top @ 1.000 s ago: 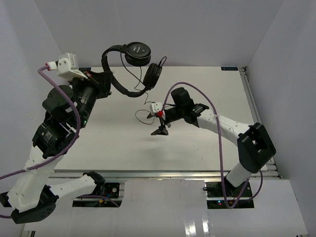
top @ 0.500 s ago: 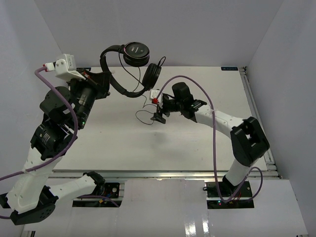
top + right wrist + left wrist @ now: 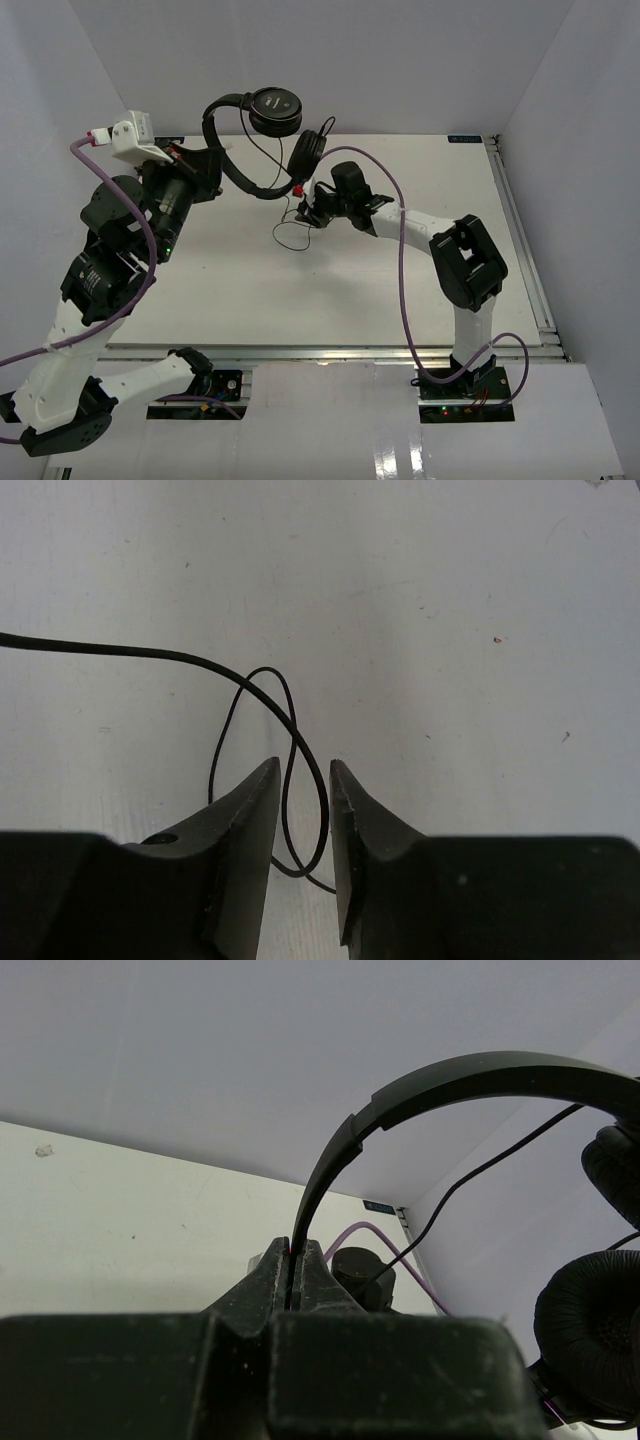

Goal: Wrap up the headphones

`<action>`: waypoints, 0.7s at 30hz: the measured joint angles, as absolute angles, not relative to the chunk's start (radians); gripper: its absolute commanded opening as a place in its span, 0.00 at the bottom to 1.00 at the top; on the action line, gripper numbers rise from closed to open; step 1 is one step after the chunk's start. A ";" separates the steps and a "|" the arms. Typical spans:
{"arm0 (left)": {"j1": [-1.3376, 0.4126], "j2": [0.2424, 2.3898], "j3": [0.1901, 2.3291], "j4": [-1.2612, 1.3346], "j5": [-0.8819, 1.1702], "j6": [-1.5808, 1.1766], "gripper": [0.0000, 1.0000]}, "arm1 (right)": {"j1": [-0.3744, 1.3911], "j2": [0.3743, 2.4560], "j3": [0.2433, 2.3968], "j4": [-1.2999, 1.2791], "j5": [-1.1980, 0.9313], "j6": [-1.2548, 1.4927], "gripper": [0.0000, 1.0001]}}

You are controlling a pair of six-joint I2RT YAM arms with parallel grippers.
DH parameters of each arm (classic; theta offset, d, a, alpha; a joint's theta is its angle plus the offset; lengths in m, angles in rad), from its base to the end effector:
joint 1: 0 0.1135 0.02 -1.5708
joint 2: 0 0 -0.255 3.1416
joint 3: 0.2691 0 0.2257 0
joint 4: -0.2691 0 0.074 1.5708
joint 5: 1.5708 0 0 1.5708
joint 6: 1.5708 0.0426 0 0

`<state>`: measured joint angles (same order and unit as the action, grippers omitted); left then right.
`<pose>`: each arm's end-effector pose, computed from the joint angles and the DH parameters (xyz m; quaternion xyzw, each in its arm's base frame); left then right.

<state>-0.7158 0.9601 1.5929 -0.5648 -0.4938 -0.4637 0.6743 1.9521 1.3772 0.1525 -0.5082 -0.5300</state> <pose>0.1076 -0.0668 0.5070 -0.0939 0.6792 -0.2554 0.6817 0.3242 0.2856 0.2366 -0.5728 0.5924 0.2484 0.5091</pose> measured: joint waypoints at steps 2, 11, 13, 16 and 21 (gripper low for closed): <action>-0.716 0.959 1.592 -0.564 -0.495 -0.465 0.00 | 0.674 1.935 1.353 0.169 -0.527 -0.525 0.08; -0.716 0.948 1.565 -0.568 -0.539 -0.452 0.00 | 0.670 1.555 1.026 0.123 -0.659 -0.565 0.08; -0.716 0.944 1.553 -0.568 -0.554 -0.442 0.00 | 0.671 1.454 1.001 0.054 -0.685 -0.605 0.08; -0.716 0.941 1.532 -0.567 -0.579 -0.425 0.00 | 0.682 1.347 1.005 -0.078 -0.697 -0.697 0.08; -0.716 0.944 1.485 -0.548 -0.625 -0.401 0.00 | 0.762 1.211 1.016 -0.328 -0.644 -0.866 0.08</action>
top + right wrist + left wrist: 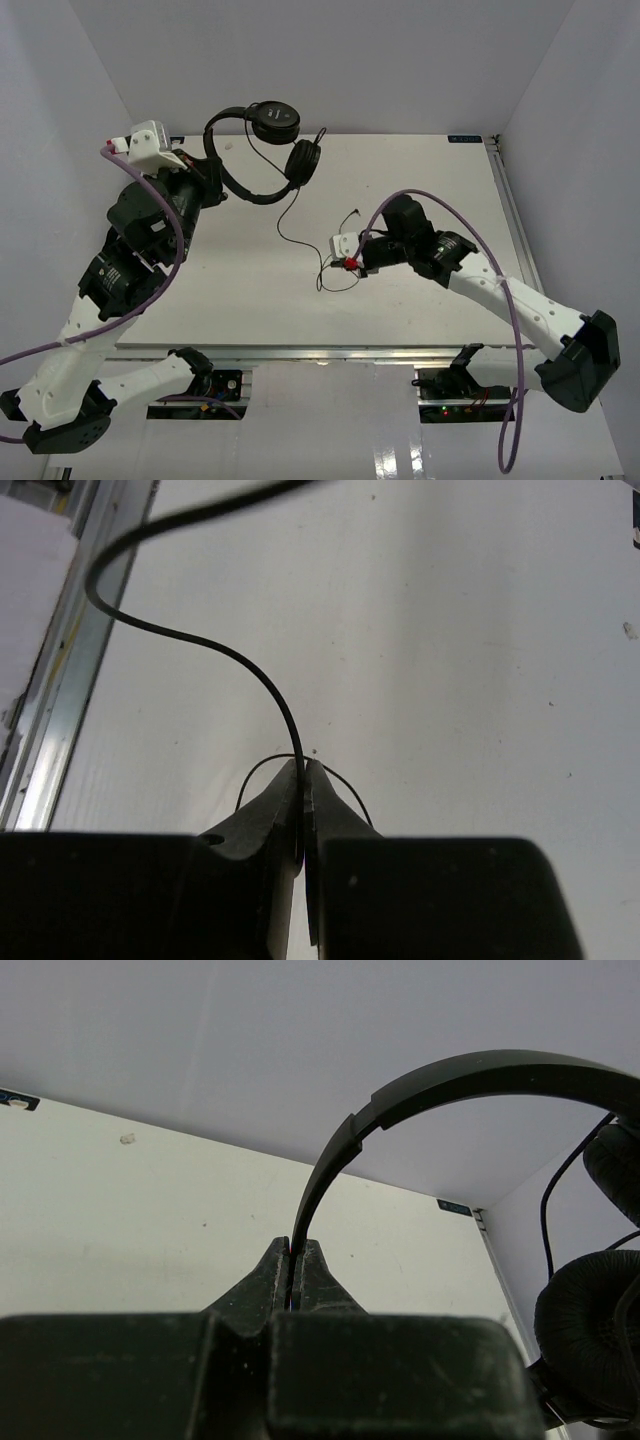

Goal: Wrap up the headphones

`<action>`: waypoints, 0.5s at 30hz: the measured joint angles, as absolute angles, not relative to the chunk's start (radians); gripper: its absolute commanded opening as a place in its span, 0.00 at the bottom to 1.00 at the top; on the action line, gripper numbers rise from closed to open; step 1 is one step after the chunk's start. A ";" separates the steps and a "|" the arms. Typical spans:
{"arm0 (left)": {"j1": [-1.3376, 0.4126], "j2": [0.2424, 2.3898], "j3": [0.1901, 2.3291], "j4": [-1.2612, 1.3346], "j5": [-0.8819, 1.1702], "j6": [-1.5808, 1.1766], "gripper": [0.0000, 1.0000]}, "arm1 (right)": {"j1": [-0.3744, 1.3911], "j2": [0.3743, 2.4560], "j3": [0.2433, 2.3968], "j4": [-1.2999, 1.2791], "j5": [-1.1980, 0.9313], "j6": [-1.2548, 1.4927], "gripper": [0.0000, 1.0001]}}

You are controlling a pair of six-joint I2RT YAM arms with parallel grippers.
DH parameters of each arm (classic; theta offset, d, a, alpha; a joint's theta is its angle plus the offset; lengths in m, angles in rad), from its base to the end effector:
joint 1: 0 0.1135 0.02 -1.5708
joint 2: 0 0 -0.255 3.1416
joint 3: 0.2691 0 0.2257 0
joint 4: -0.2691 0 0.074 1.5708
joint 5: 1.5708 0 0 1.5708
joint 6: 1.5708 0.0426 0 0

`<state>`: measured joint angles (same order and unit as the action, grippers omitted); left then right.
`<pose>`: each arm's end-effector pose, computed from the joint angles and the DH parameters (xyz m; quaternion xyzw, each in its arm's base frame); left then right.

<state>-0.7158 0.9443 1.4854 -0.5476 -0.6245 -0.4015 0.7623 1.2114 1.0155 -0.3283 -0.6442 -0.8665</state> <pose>0.1179 -0.0696 0.4829 -0.1082 0.7007 -0.1707 0.6843 0.1624 0.1904 0.3146 -0.7062 0.4488 0.2491 0.4877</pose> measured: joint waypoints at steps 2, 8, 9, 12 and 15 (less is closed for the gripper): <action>-0.716 0.945 1.461 -0.534 -0.638 -0.397 0.00 | 0.809 1.164 1.032 -0.414 -0.606 -0.919 0.08; -0.716 0.975 1.418 -0.507 -0.652 -0.394 0.00 | 0.911 1.065 1.145 -0.576 -0.438 -1.049 0.08; -0.716 0.983 1.416 -0.504 -0.654 -0.393 0.00 | 0.932 1.052 1.158 -0.596 -0.394 -1.073 0.08; -0.716 1.007 1.413 -0.497 -0.659 -0.386 0.00 | 1.020 1.028 1.187 -0.662 -0.263 -1.136 0.08; -0.712 1.019 1.388 -0.488 -0.666 -0.372 0.00 | 1.085 1.027 1.239 -0.714 -0.164 -1.189 0.08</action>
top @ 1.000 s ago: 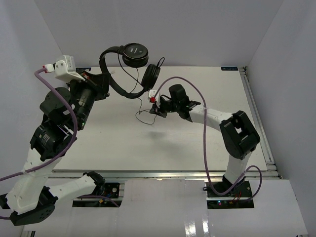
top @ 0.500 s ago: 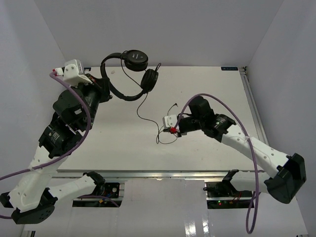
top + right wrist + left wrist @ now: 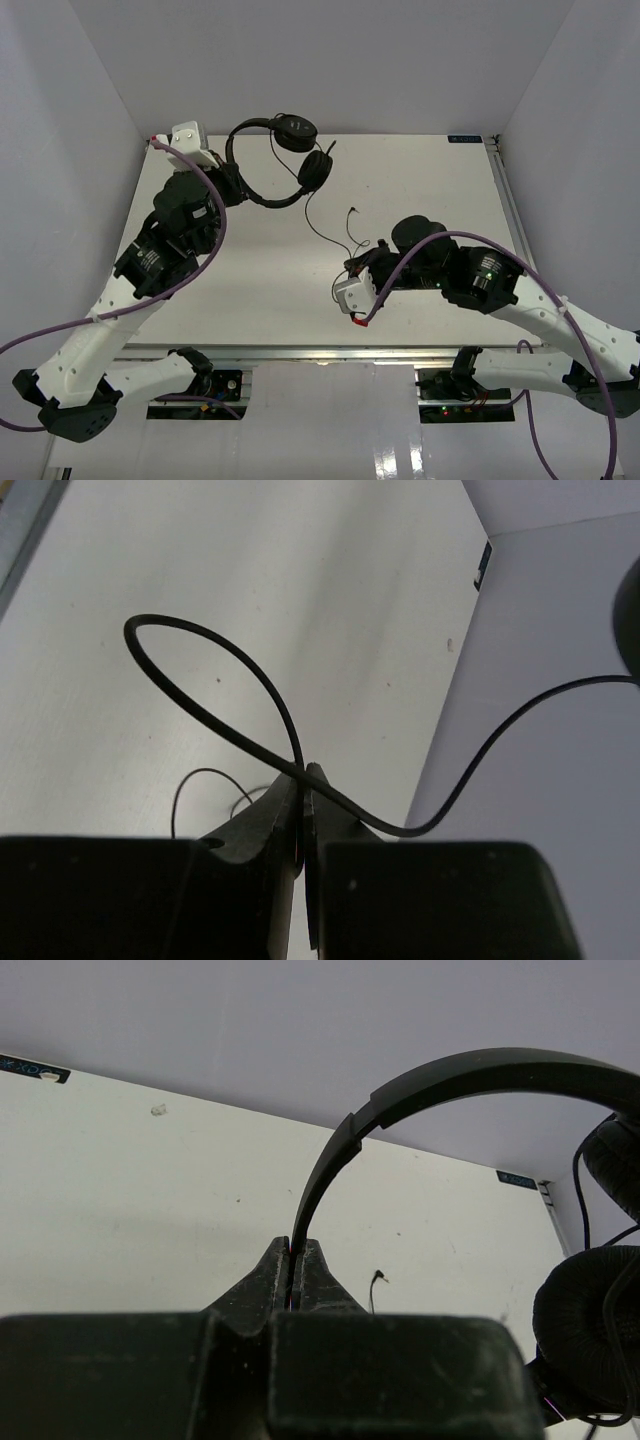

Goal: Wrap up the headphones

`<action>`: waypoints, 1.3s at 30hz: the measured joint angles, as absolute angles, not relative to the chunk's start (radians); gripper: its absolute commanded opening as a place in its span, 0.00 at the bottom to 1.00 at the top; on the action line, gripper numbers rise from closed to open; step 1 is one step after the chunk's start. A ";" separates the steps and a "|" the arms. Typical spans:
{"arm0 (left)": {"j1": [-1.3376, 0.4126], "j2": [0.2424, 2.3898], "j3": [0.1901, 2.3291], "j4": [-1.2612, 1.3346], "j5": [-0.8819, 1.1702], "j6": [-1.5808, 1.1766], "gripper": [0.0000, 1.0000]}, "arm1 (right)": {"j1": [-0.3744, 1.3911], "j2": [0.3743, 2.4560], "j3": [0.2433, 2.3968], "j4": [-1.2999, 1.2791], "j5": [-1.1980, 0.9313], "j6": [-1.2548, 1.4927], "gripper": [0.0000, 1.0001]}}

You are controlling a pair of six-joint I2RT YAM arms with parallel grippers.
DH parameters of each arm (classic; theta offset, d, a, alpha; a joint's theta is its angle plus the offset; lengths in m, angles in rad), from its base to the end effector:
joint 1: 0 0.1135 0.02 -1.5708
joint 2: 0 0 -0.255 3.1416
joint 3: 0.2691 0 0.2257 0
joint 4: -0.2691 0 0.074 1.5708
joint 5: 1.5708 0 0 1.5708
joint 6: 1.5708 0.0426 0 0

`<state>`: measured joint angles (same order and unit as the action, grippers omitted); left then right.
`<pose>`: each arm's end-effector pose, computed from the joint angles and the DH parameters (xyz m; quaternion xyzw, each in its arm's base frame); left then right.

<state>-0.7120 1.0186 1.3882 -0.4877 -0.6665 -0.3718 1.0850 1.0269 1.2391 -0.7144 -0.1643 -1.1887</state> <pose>0.1491 -0.0939 0.4525 -0.0945 0.7331 -0.1142 0.6638 0.0825 0.1711 0.3803 -0.7958 0.3227 0.0442 0.5105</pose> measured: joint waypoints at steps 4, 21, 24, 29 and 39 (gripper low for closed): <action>-0.676 1.020 1.323 -0.480 -0.649 -0.368 0.00 | 1.115 1.048 1.366 -0.767 -0.055 -1.242 0.08; -0.487 1.024 1.219 -0.419 -0.373 -0.534 0.00 | 1.149 1.029 1.224 -0.843 0.071 -1.366 0.08; -0.475 1.024 1.218 -0.406 -0.327 -0.569 0.00 | 1.148 1.028 1.184 -0.840 0.080 -1.372 0.08; -0.461 1.024 1.218 -0.374 -0.264 -0.621 0.00 | 1.150 1.029 1.147 -0.836 0.081 -1.378 0.08; -0.405 1.064 1.217 -0.314 -0.186 -0.688 0.00 | 1.237 1.062 1.141 -0.802 0.108 -1.394 0.08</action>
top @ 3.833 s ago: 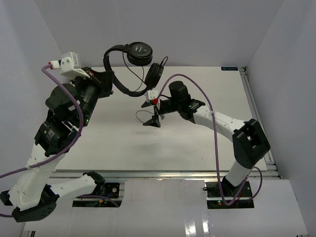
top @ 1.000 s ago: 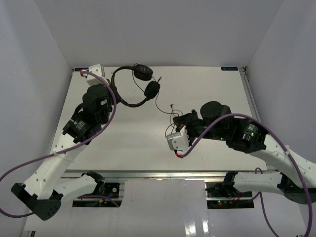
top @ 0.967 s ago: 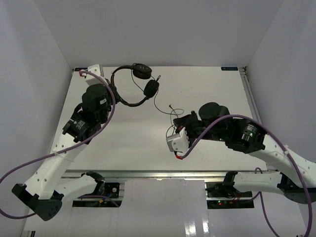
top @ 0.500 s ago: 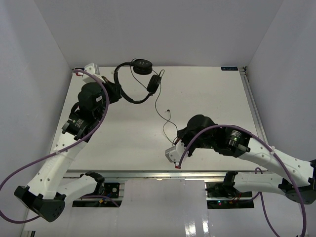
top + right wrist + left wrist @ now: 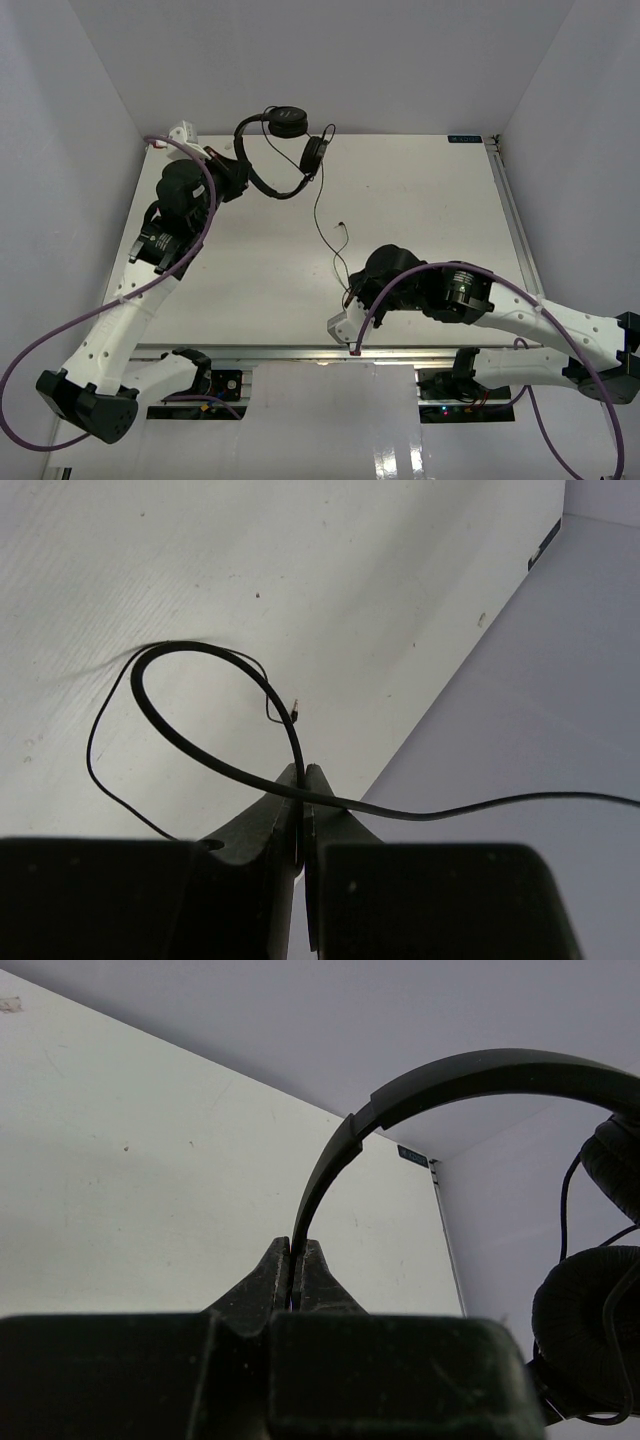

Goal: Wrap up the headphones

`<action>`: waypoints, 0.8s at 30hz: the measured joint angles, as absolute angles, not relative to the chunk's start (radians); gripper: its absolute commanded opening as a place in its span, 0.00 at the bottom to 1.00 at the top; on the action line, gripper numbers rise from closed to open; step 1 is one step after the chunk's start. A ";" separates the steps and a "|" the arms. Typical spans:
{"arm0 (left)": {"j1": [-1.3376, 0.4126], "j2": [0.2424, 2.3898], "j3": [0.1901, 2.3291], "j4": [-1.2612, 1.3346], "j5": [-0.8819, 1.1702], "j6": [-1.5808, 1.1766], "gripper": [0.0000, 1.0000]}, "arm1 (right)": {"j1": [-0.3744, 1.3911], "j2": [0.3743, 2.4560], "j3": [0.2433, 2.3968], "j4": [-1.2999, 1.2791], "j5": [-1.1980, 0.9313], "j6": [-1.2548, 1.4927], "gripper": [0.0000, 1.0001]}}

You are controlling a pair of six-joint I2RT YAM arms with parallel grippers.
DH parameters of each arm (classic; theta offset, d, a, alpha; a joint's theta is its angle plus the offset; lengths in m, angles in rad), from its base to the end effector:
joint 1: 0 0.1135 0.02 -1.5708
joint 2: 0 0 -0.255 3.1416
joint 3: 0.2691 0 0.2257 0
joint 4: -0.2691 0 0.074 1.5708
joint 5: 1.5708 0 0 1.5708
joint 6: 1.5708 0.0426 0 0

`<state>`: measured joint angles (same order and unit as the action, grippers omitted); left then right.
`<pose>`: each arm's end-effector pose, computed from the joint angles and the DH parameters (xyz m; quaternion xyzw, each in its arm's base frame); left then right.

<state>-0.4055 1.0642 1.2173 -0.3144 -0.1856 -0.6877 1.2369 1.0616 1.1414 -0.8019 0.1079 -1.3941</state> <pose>0.2021 -0.0782 0.4103 -0.1661 0.7425 -0.2750 0.5878 0.0683 0.1828 0.3364 -0.8749 0.2513 -0.0813 0.4060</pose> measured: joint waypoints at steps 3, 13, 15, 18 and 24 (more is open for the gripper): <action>-0.378 1.076 1.212 -0.296 -0.155 -0.717 0.00 | 1.248 1.067 1.118 -0.794 0.112 -1.395 0.08; -0.316 1.102 1.186 -0.255 -0.094 -0.757 0.00 | 1.288 1.069 1.098 -0.794 0.140 -1.396 0.08; -0.304 1.120 1.184 -0.254 -0.096 -0.745 0.00 | 1.305 1.069 1.106 -0.800 0.155 -1.397 0.08; -0.283 1.150 1.170 -0.255 -0.097 -0.715 0.00 | 1.348 1.071 1.148 -0.813 0.189 -1.403 0.08; -0.254 1.227 1.152 -0.262 -0.112 -0.651 0.00 | 1.447 1.074 1.241 -0.817 0.283 -1.424 0.08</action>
